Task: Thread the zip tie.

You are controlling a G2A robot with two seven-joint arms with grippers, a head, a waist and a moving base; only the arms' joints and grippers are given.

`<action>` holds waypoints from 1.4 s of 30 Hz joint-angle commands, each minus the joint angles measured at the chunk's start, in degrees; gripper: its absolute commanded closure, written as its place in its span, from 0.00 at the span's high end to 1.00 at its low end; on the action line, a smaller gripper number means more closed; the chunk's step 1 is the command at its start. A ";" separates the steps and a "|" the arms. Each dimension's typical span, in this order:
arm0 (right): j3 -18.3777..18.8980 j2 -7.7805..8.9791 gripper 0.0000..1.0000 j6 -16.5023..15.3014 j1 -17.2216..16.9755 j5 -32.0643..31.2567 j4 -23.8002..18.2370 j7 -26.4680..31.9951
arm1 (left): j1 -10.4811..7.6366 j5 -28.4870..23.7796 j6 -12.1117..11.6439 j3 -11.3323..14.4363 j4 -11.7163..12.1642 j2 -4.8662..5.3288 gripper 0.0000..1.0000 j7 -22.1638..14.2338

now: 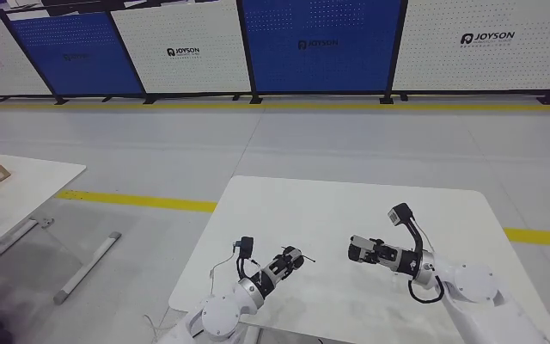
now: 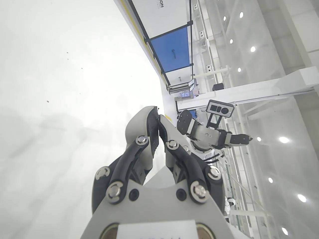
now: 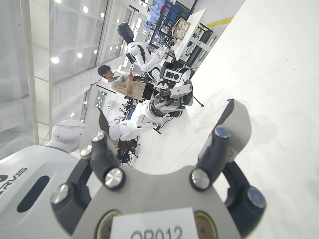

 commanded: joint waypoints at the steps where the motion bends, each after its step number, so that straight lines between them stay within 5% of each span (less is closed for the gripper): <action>1: 0.00 0.00 1.00 0.00 0.00 0.00 0.00 0.00 | 0.00 -0.01 0.00 -0.01 0.00 0.00 0.00 -0.01; 4: 0.00 0.00 1.00 0.00 0.00 0.00 0.00 0.00 | -0.16 -0.50 -0.30 -0.04 -0.27 -0.07 0.00 0.19; 8: 0.00 0.00 1.00 0.00 0.00 0.00 0.00 0.00 | 0.69 -4.31 -4.25 -1.68 -3.37 -0.24 0.00 1.56; 19: 0.00 0.00 1.00 0.00 0.00 0.00 0.00 0.00 | 8.48 -13.36 -13.79 -9.75 -15.36 0.29 0.00 -0.40; 29: 0.00 0.00 1.00 0.00 0.00 0.00 0.00 0.00 | 8.19 -13.52 -13.72 -9.59 -15.27 0.23 0.00 -0.30; 34: 0.00 0.00 1.00 0.00 0.00 0.00 0.00 0.00 | 7.77 -19.22 -19.36 -9.64 -15.25 -0.30 0.00 -0.45; 42: 0.00 0.00 1.00 0.00 0.00 0.00 0.00 0.00 | 7.92 -18.96 -19.10 -9.91 -14.96 -0.26 0.00 -1.59</action>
